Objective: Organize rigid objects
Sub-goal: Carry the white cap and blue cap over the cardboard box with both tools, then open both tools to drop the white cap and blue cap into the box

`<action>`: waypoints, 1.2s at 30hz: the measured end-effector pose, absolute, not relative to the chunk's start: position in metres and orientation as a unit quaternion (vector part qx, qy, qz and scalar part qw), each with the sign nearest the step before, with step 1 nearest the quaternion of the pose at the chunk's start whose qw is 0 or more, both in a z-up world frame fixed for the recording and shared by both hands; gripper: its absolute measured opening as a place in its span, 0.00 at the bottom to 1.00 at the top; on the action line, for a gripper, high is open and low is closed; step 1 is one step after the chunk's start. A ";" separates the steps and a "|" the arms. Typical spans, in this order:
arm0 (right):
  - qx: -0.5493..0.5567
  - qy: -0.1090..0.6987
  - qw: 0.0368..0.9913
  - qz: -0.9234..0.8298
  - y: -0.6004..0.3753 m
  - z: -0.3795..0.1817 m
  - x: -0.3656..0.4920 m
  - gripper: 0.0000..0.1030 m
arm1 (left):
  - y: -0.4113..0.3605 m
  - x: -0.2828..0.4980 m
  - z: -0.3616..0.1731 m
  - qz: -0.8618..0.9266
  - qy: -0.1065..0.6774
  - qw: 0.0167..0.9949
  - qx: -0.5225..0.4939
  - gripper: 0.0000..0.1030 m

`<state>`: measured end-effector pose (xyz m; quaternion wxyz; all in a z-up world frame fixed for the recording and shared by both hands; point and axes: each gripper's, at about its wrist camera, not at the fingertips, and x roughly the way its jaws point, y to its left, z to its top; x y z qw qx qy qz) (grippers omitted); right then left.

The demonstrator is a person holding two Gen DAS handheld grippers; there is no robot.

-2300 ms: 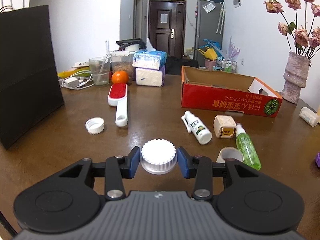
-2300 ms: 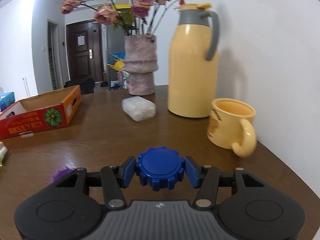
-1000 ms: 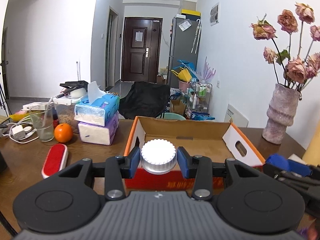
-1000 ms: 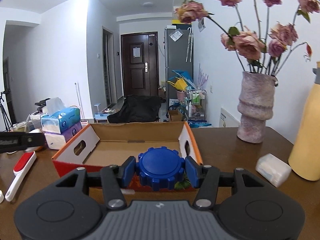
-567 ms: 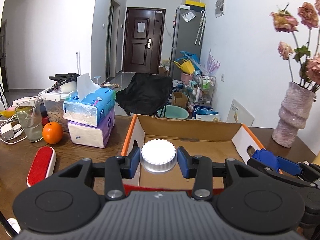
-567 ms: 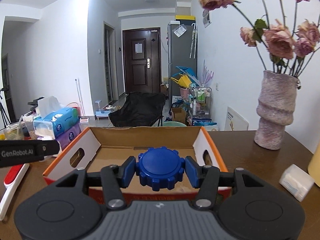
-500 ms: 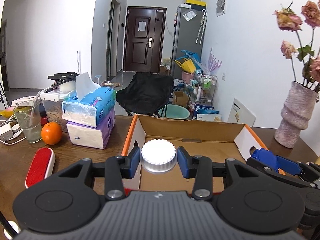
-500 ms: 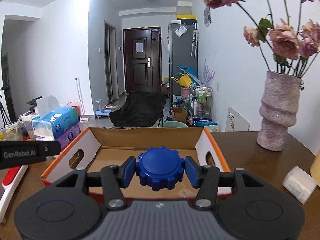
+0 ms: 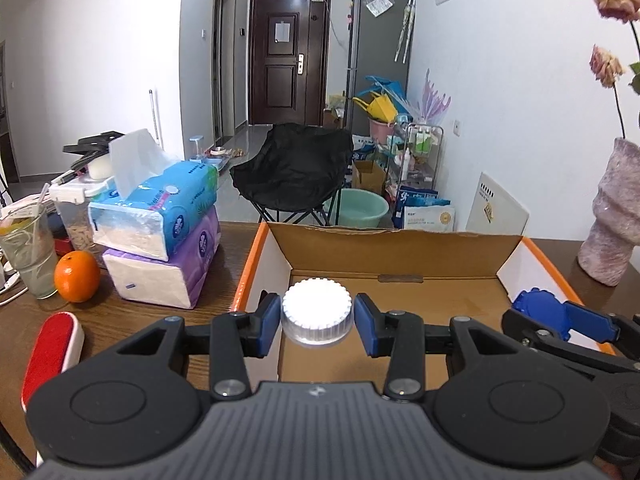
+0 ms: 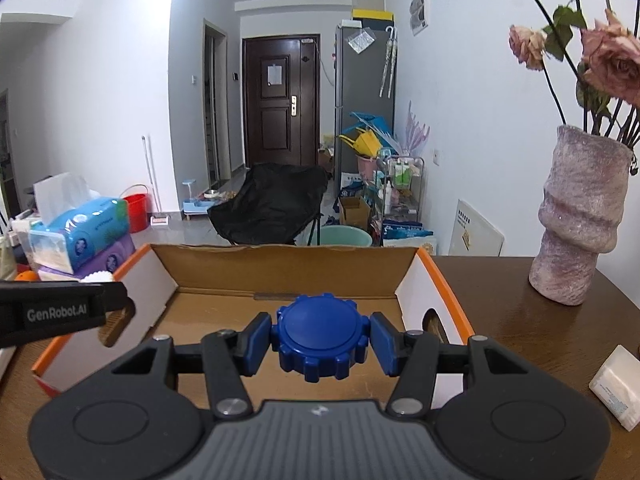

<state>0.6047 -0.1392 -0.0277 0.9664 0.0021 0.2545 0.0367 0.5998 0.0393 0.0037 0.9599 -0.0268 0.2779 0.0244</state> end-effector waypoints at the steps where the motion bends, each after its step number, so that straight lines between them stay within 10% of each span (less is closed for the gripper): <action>1: 0.002 0.256 0.966 0.036 -0.140 -0.029 0.608 0.51 | 0.039 0.603 0.002 0.024 0.280 0.959 -0.024 0.40; 10: -0.004 0.278 0.960 0.036 -0.141 -0.042 0.614 0.52 | 0.037 0.613 -0.010 0.012 0.292 0.956 -0.017 0.41; 15: -0.007 0.280 0.960 0.028 -0.140 -0.042 0.614 0.93 | 0.042 0.610 -0.007 0.031 0.283 0.959 -0.017 0.77; 19: -0.001 0.284 0.958 0.030 -0.141 -0.040 0.614 1.00 | 0.050 0.606 -0.001 0.043 0.270 0.962 -0.022 1.00; 36: 0.002 0.287 0.957 0.032 -0.143 -0.034 0.607 1.00 | 0.050 0.591 0.010 0.045 0.253 0.966 -0.009 1.00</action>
